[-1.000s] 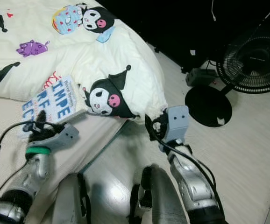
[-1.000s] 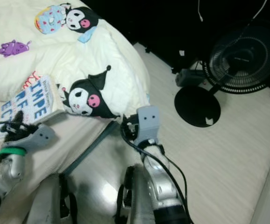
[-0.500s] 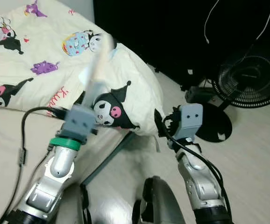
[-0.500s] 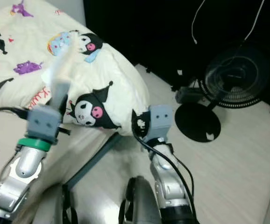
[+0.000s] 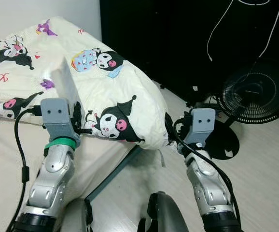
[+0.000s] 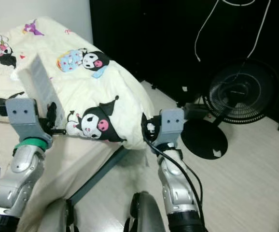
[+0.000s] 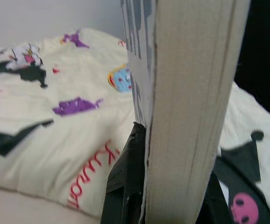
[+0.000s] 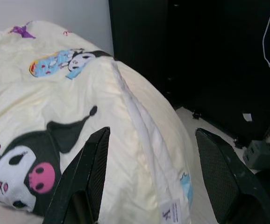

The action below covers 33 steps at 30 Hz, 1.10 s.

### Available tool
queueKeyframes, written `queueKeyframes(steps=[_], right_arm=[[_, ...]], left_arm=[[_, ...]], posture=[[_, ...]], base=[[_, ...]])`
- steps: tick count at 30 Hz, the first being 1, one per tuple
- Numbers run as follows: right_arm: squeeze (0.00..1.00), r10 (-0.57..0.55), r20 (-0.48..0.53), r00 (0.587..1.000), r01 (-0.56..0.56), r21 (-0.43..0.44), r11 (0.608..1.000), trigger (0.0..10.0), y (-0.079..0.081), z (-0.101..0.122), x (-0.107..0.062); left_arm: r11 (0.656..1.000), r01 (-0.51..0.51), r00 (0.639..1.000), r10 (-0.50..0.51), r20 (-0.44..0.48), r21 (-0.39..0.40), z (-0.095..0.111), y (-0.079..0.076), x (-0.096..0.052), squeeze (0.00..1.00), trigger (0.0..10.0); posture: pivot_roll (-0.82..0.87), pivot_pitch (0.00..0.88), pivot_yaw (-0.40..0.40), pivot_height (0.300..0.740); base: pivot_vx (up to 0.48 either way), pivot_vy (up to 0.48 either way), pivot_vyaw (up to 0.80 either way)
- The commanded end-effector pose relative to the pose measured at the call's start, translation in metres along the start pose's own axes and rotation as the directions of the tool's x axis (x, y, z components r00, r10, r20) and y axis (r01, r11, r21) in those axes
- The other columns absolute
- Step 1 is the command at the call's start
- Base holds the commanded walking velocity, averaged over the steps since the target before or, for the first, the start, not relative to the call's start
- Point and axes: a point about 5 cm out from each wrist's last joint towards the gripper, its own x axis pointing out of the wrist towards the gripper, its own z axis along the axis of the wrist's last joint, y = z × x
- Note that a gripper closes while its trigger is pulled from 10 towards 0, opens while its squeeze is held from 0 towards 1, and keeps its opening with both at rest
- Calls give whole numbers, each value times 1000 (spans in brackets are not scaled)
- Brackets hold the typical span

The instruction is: Clean up the room

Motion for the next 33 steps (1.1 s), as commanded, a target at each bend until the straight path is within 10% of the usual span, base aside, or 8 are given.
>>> queueKeyframes(steps=[1,33], right_arm=[[0,-27,-13,1000,27,-7,1000,10000,-6,-4,-1],[0,-104,1,995,104,-32,994,10000,-17,-7,1]], left_arm=[[1000,27,1000,-27,12,4,6,-2,2,0,10000],[995,103,990,-100,-99,17,-5,-13,8,0,10000]], posture=[[8,63,-9,655],[-2,65,-1,740]], base=[[0,0,0],[-46,0,0]])
